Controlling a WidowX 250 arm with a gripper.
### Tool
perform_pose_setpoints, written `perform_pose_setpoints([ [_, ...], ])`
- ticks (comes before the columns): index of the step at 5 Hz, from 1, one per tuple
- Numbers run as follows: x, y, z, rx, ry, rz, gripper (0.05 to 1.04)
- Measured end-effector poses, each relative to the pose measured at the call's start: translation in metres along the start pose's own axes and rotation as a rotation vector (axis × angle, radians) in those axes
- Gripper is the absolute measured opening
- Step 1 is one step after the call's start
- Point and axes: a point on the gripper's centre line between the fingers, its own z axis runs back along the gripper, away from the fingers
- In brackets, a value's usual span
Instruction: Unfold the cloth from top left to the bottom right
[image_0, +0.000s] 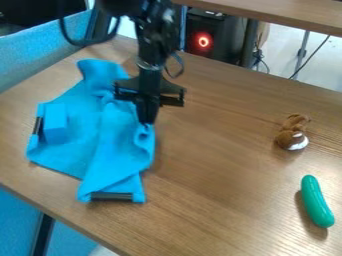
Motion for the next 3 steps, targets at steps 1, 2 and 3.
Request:
perform_pose_setpoints([
  [1,0.009,-0.021,-0.005,0.011,-0.004,-0.005,0.055],
  [2,0.019,-0.044,-0.006,-0.013,0.024,0.021,0.055],
  [3,0.027,-0.057,0.002,-0.05,0.036,0.055,0.055],
])
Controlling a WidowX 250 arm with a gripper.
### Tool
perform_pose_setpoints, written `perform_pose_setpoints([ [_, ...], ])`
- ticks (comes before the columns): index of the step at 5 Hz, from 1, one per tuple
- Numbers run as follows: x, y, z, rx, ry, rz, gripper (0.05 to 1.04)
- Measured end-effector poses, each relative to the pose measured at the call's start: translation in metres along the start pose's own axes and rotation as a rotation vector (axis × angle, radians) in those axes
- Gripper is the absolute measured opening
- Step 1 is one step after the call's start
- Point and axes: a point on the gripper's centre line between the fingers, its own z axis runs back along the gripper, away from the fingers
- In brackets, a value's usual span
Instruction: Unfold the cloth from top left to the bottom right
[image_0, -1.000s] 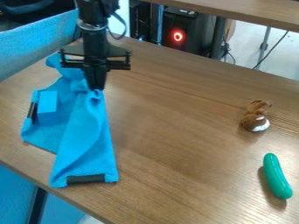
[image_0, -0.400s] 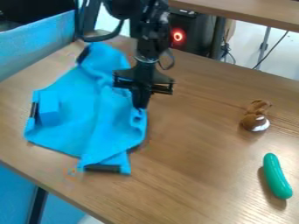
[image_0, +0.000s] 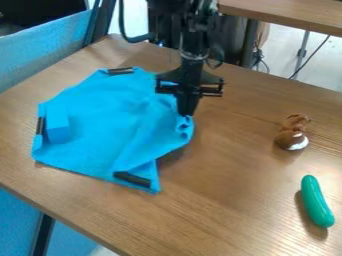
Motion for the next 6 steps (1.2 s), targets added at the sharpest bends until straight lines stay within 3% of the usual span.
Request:
perform_pose_setpoints([
  [2,0.002,-0.025,0.009,-0.054,0.039,0.054,0.055],
  [4,0.006,-0.041,0.008,-0.085,0.047,0.15,0.07],
  [5,0.012,-0.052,0.01,-0.098,0.056,0.188,0.21],
  [6,0.018,-0.059,0.007,-0.099,0.06,0.208,0.463],
])
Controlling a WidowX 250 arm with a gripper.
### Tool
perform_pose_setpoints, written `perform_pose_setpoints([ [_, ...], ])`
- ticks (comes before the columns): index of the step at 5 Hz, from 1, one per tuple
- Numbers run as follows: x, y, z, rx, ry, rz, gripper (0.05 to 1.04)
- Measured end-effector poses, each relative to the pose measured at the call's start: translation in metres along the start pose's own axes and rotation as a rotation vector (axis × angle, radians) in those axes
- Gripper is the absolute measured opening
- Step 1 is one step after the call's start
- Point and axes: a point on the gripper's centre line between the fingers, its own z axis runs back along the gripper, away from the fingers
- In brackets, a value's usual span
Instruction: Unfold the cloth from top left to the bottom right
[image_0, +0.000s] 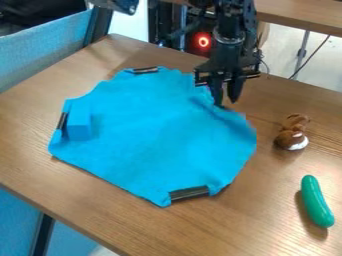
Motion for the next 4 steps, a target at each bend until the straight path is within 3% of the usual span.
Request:
perform_pose_setpoints([
  [1,0.001,-0.008,-0.003,-0.009,0.0,0.007,0.765],
  [2,0.003,-0.016,0.002,-0.022,0.005,0.008,0.992],
  [3,0.006,-0.012,0.005,0.011,-0.005,-0.007,1.001],
  [4,0.015,0.013,0.023,0.13,0.035,-0.093,1.0],
])
